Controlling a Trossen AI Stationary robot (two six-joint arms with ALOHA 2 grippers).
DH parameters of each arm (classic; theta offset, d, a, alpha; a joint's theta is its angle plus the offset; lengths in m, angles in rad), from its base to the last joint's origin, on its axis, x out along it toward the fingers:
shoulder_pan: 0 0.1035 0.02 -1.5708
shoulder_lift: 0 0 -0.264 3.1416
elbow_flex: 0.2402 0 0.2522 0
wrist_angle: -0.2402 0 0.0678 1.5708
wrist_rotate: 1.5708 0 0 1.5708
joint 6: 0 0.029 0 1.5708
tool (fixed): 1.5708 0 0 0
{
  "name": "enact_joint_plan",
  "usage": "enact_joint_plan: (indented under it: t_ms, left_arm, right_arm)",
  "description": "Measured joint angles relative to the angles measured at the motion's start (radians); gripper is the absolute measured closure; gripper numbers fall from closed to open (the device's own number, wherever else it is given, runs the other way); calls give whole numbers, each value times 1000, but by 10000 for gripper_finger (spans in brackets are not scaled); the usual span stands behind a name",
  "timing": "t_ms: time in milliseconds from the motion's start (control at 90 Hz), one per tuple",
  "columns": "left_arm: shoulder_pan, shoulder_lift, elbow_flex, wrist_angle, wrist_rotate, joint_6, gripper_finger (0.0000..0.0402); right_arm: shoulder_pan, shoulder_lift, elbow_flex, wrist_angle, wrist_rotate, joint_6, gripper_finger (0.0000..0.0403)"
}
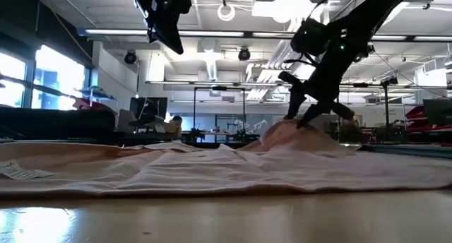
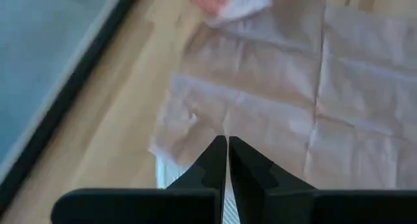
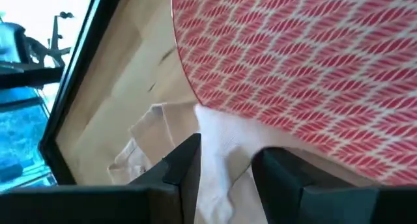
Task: Set table place
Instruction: Fold the pink napkin
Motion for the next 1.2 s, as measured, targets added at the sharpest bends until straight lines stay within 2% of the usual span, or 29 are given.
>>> enact_joint_plan:
  t_ms: [200,400,467,578,722,900,989,1200]
  left_arm:
    - [19,0,-134,94,127,-40,401]
    - [22,0,-184,94,131,-45,401]
    - [22,0,-190,103,131,-40,401]
    - [21,0,-203,136,128,-45,401]
    - [22,0,-244,270,128,-75,401]
    - [45,34,-304,438,126,-167,399]
    - [53,92,-312,481,126,-166,391]
    - [70,326,-264,484,119,-135,354]
  right_arm:
    - [-45,-13,1,23,-31,-3,291]
    - [-114,-13,1,12,24,151,291]
    - [-134,-13,1,-13,23,155,291]
    - [-158,-15,0,-48,-14,68,291]
    - [-162,-50,0,-22,-62,-154,291]
    - [-169,-167,0,-105,-16,-293,291]
    - [-178,-223,0,-144,3,-362,291]
    - [-176,-301,0,-165,-45,-450,291]
